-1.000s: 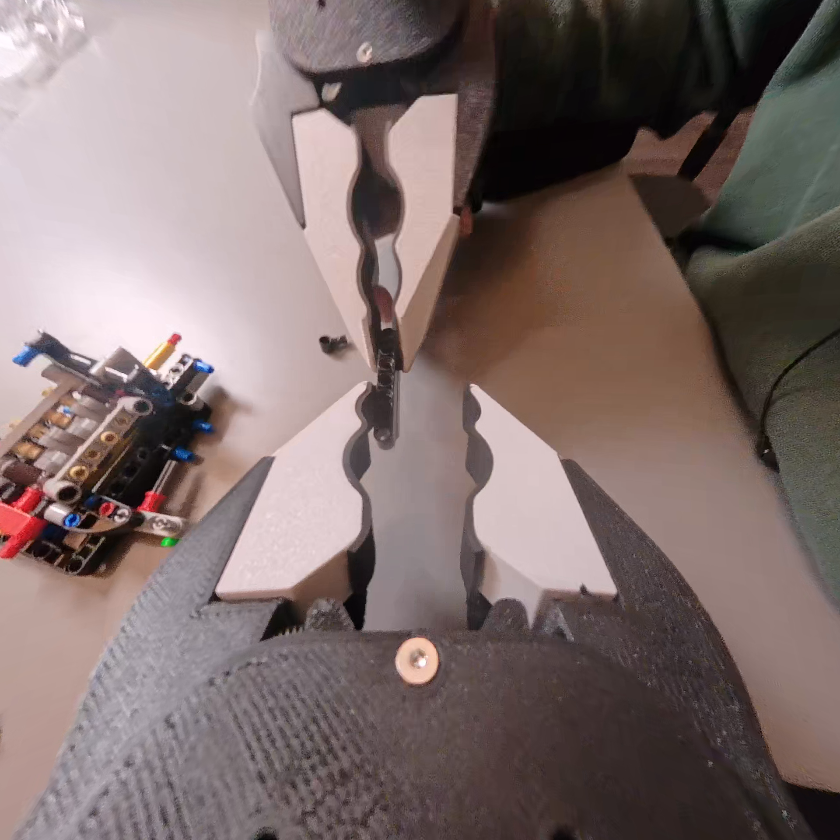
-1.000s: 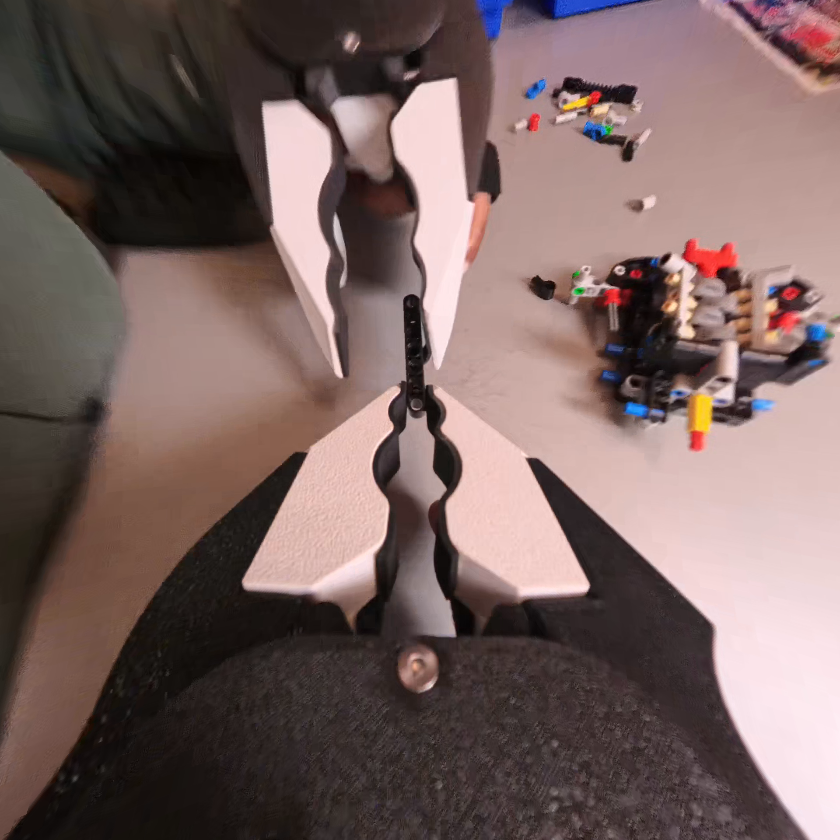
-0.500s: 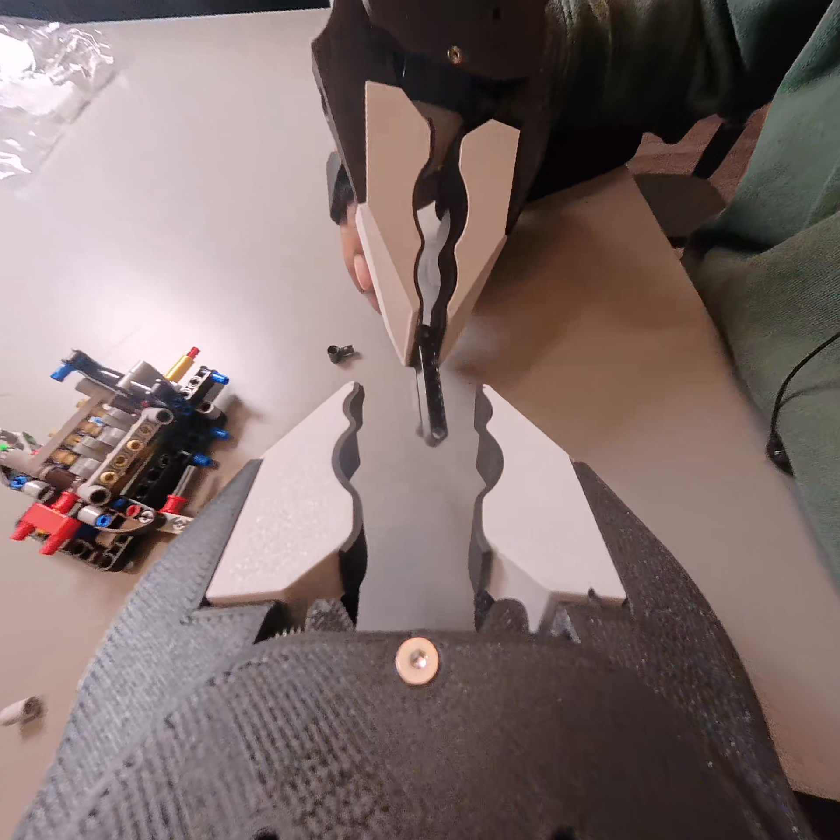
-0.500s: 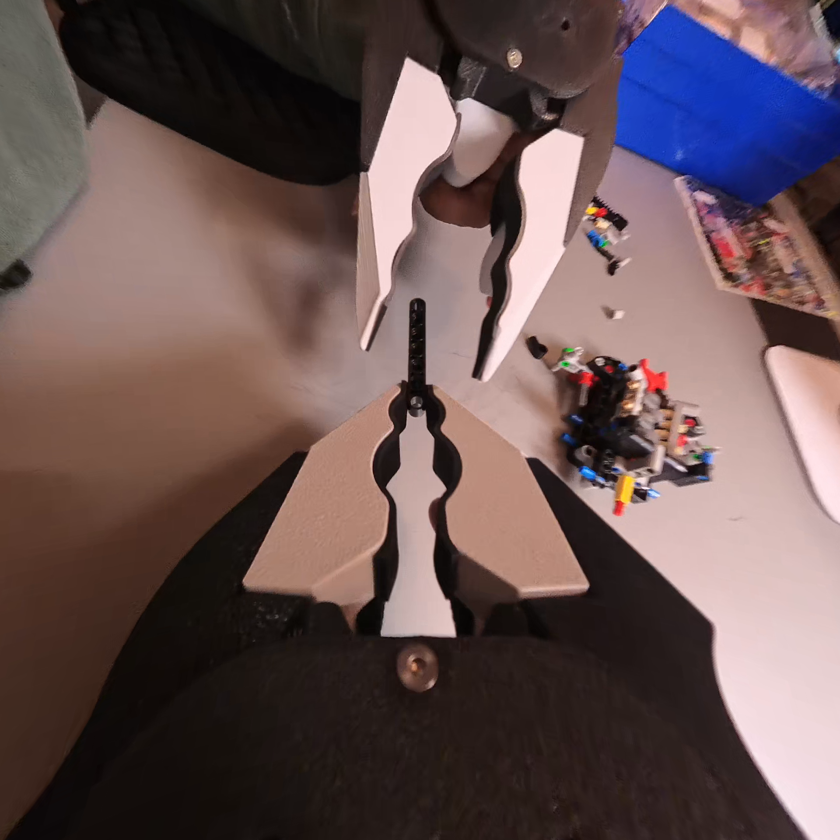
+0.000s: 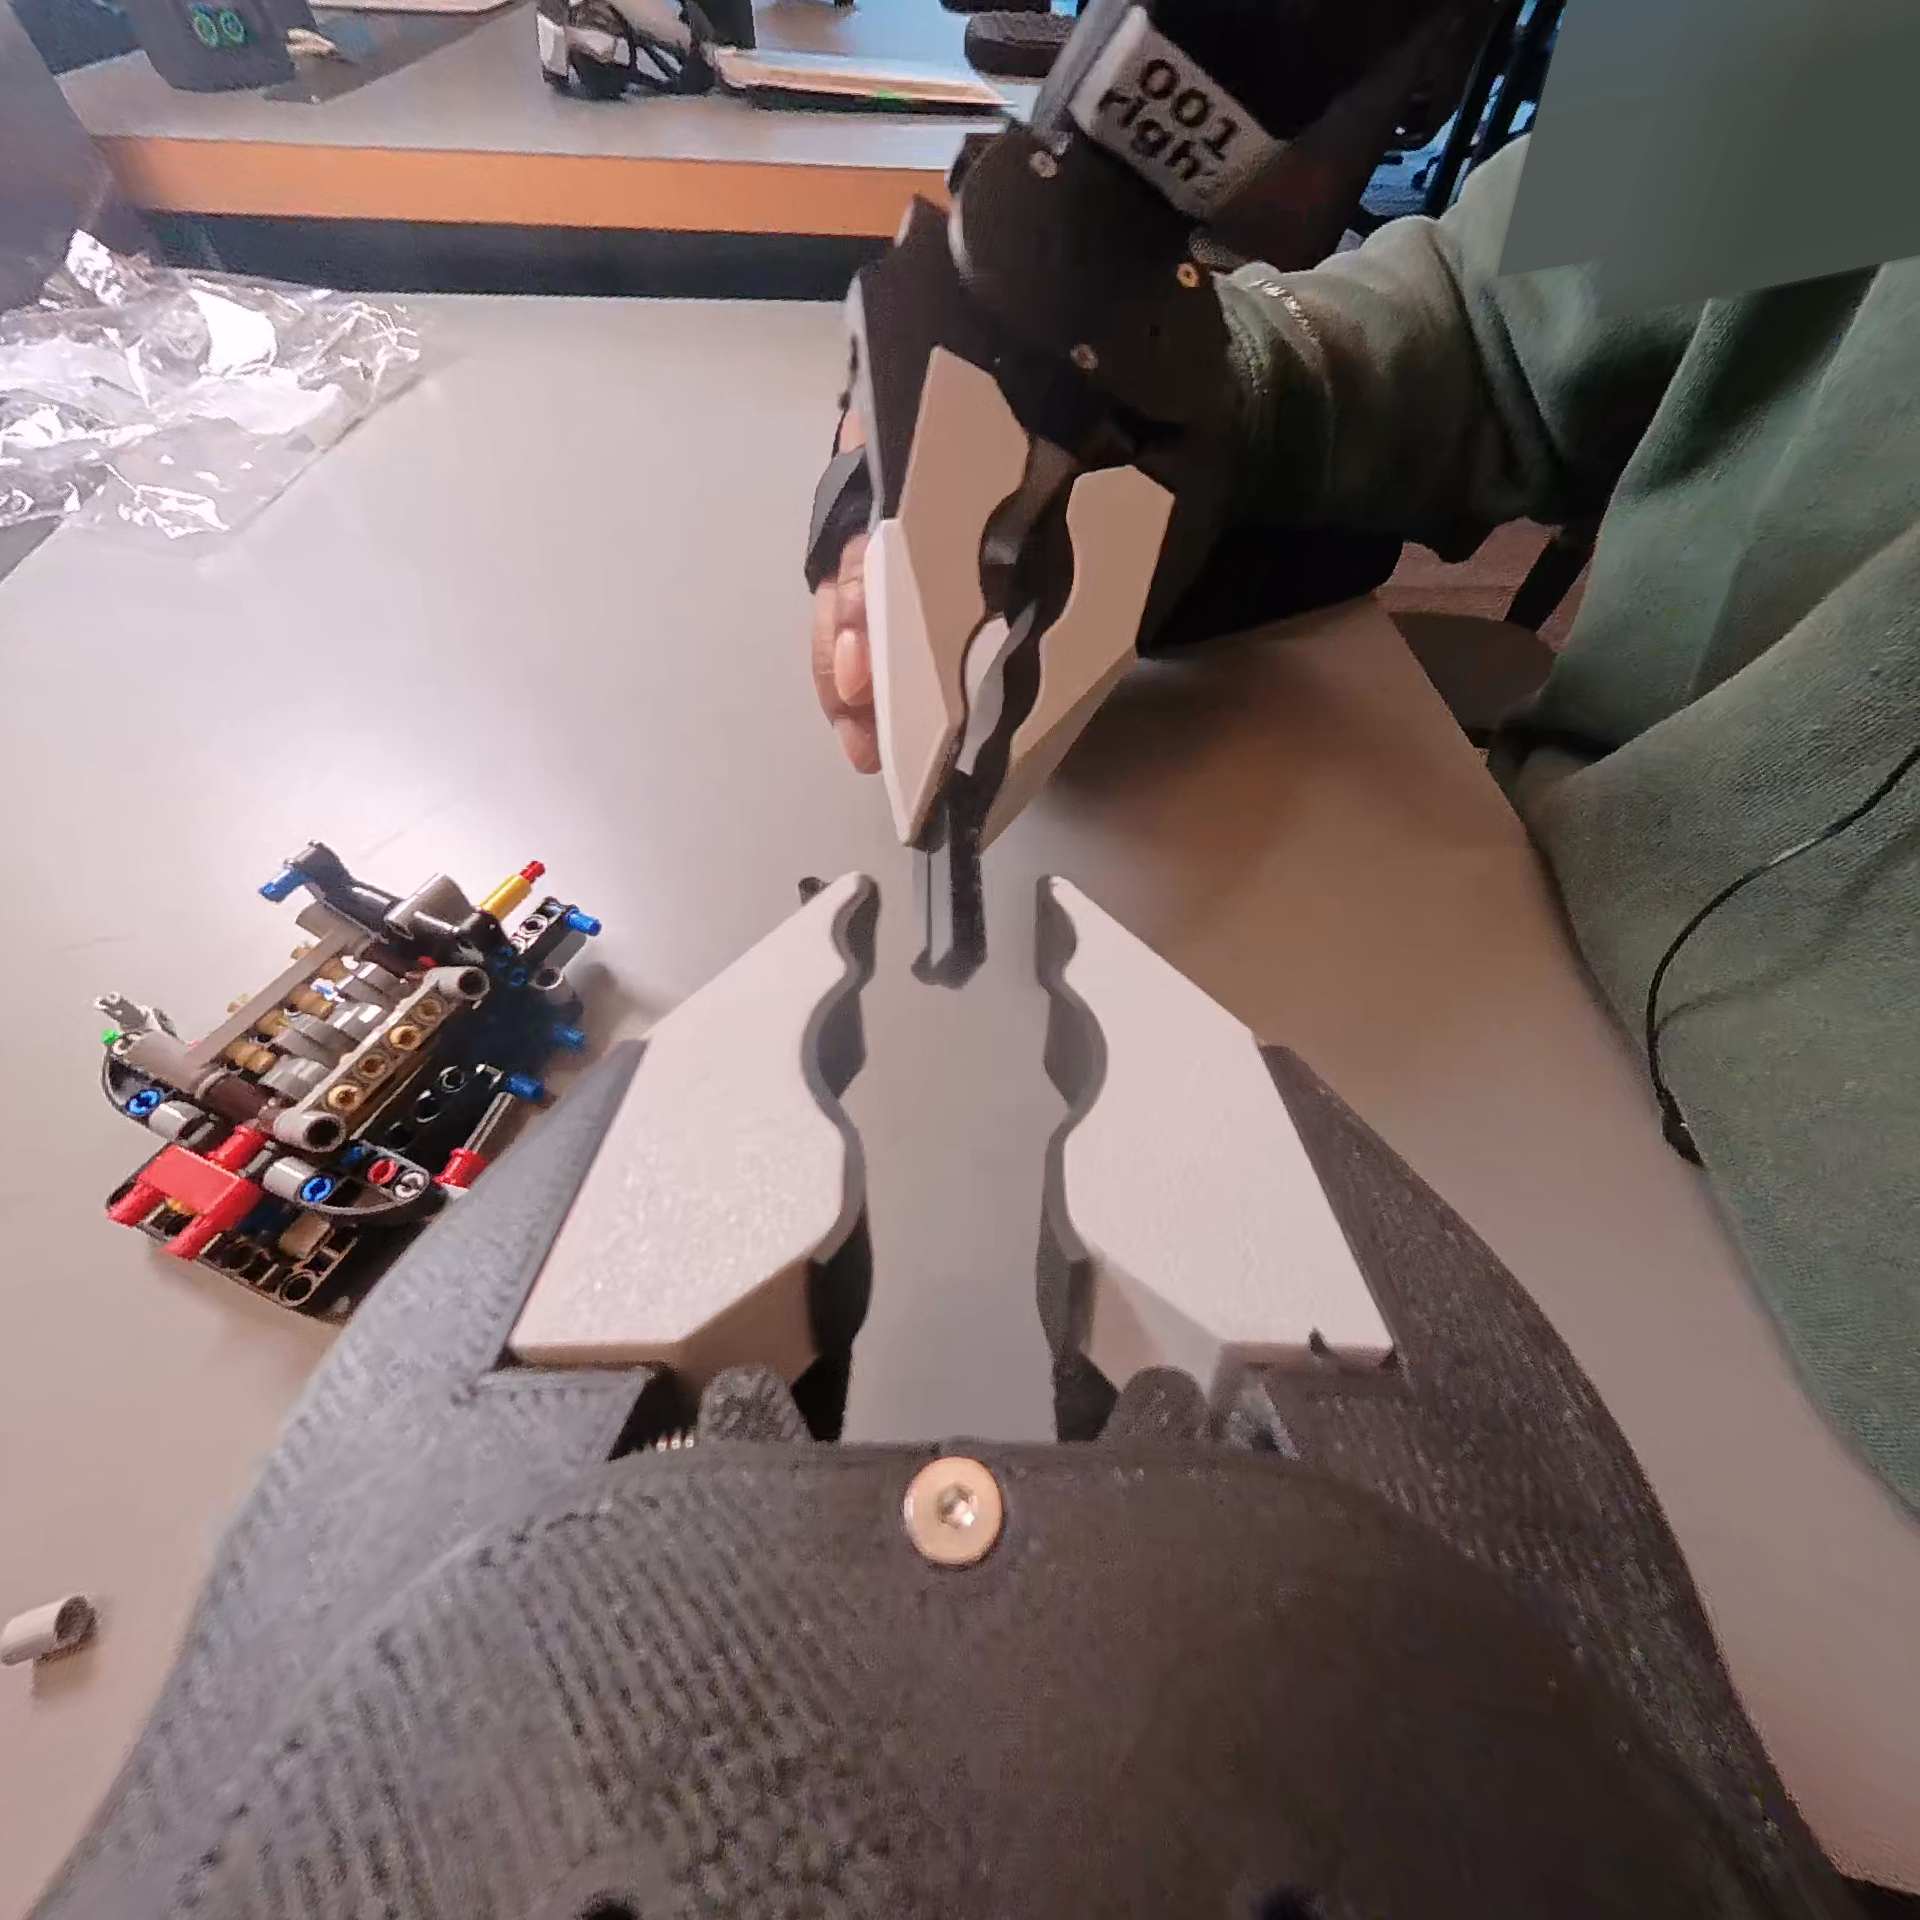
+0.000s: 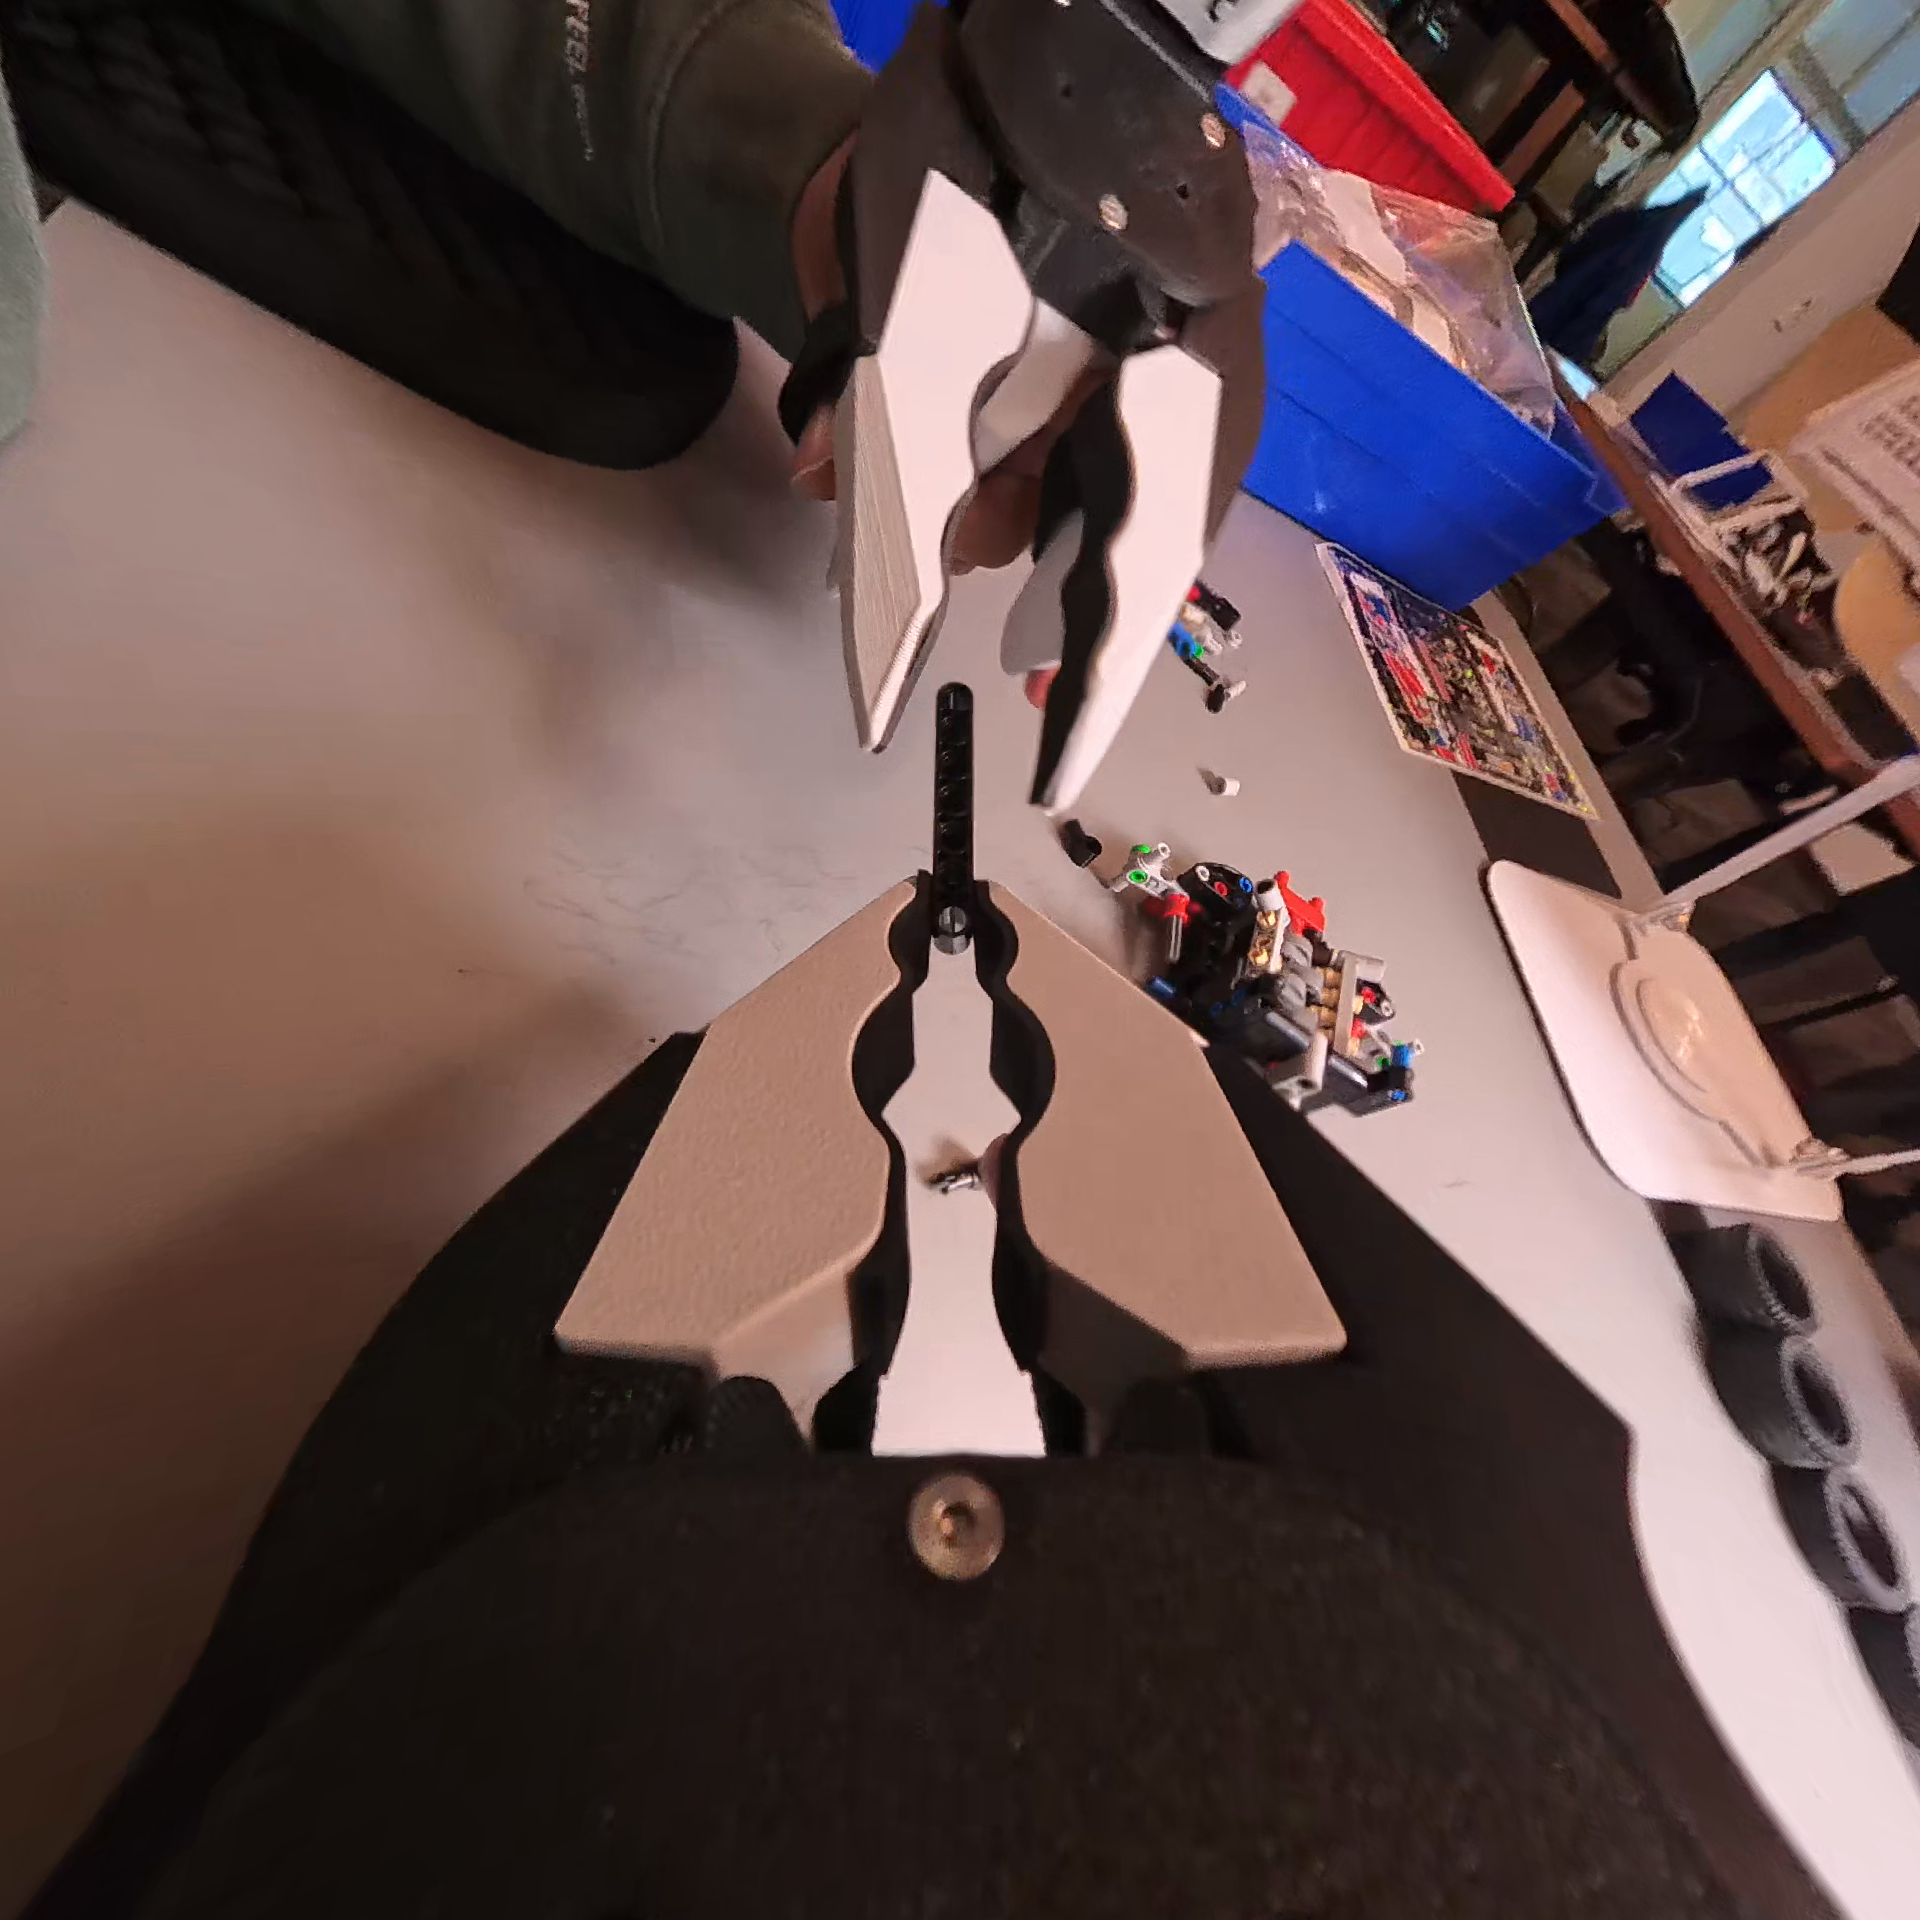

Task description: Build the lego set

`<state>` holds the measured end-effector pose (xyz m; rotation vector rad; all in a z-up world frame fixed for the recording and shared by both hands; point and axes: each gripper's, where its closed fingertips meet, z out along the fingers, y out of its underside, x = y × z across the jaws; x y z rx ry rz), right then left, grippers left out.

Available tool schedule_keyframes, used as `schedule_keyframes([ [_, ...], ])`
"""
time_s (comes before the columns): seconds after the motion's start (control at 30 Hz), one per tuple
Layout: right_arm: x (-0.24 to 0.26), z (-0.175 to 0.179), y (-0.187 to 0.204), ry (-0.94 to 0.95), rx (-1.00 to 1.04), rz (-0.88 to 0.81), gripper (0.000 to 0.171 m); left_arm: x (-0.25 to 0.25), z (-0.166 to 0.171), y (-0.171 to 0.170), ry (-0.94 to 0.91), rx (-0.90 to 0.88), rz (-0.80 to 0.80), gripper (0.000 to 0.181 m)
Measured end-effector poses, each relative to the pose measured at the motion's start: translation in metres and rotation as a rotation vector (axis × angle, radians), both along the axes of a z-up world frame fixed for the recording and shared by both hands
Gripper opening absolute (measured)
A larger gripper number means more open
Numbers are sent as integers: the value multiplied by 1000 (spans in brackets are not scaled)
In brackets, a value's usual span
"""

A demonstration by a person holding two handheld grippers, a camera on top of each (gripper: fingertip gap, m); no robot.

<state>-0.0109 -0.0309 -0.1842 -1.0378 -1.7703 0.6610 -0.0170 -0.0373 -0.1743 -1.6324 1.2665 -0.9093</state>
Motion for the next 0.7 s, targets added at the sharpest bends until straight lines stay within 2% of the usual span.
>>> schedule_keyframes([
  [0.07,0,3,0,15,-96,-6,6,0,2,-1,-3,25,-5,9],
  [0.1,0,6,-1,24,-160,-2,6,0,4,-1,-1,41,0,7],
  [0.27,0,16,-7,60,-363,29,6,0,12,-4,14,102,-17,6],
  [0.47,0,18,-8,65,-459,30,6,-1,15,-5,-4,91,-19,6],
  [0.5,0,17,-6,55,-533,16,6,-1,17,-1,-25,89,6,10],
  [0.53,0,18,-3,48,-644,1,6,-3,19,4,-41,102,39,32],
  [0.57,0,21,-1,53,-772,-9,6,-5,21,7,-44,121,58,42],
  [0.7,3,26,4,52,-1204,6,5,-5,25,6,-22,235,55,40],
])
